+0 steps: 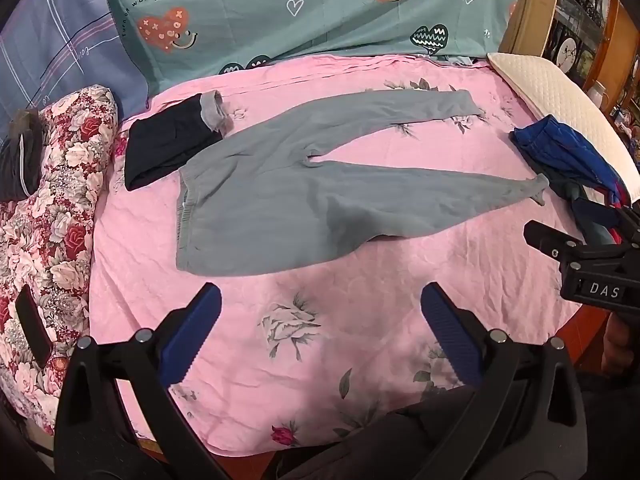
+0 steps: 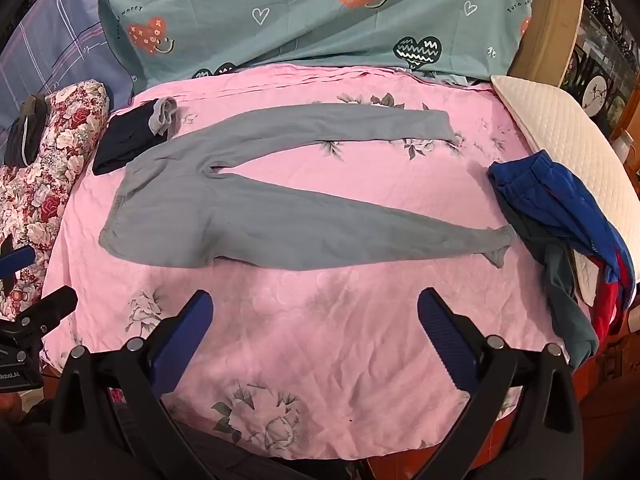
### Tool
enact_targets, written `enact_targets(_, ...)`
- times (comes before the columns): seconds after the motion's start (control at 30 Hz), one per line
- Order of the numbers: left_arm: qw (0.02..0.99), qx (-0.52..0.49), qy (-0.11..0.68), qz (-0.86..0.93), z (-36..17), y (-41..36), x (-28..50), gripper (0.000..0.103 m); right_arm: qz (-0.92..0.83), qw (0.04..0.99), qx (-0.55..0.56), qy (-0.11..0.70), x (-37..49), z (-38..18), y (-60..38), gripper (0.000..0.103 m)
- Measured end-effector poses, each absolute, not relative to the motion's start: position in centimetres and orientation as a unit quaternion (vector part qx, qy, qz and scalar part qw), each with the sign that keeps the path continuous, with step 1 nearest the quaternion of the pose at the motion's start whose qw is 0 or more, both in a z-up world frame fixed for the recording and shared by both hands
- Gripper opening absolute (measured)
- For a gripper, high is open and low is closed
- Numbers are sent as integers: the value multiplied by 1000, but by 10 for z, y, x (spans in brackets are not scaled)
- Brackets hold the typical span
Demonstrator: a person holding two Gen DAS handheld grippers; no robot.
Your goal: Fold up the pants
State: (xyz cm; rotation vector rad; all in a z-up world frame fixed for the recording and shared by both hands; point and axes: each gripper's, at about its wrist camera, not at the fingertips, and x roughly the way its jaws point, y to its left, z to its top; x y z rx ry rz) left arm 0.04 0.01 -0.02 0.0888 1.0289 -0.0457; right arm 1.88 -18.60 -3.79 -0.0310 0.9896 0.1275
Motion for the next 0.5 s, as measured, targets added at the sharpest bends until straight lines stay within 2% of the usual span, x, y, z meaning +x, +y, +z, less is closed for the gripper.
enact_targets(0.5,869,38,492,-25,-12,2,-3,101,60,876,-17,479,22,-41,-184,102)
